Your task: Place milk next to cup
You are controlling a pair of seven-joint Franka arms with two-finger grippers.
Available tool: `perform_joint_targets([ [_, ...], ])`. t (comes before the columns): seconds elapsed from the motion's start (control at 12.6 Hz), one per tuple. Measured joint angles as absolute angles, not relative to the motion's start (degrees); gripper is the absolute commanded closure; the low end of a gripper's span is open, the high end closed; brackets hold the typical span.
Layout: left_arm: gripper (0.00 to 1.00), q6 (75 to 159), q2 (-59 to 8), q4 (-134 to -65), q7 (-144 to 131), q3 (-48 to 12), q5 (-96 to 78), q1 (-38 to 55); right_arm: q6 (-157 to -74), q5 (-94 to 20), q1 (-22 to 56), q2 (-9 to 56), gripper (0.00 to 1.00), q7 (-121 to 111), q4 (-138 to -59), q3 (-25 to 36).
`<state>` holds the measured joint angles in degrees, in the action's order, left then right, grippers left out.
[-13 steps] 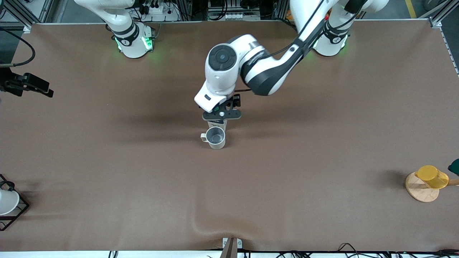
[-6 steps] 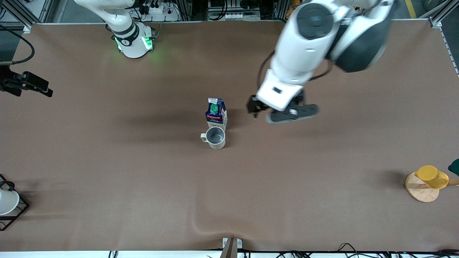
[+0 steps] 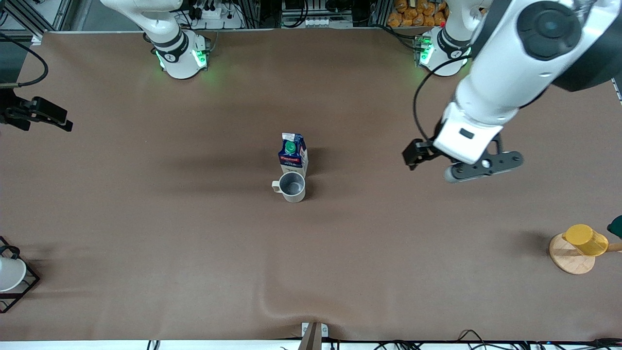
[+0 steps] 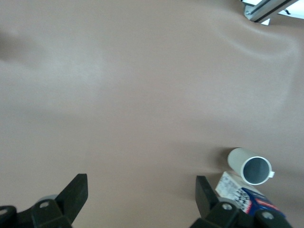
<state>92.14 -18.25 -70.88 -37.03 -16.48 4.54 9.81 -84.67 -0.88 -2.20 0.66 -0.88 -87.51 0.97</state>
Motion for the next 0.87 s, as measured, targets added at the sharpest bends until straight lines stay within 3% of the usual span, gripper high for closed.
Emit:
perform_joint_targets([
  [0.47, 0.0, 91.1, -11.2, -77.1, -20.0, -16.5, 4.6, -0.4, -84.7, -1.0, -1.9, 0.7, 0.0, -0.9, -87.5, 0.8],
  [0.87, 0.0, 91.1, -10.6, -78.7, -18.2, -16.5, 4.6, -1.6, -84.6, -1.0, -1.5, 0.7, 0.0, -0.9, -87.5, 0.7],
])
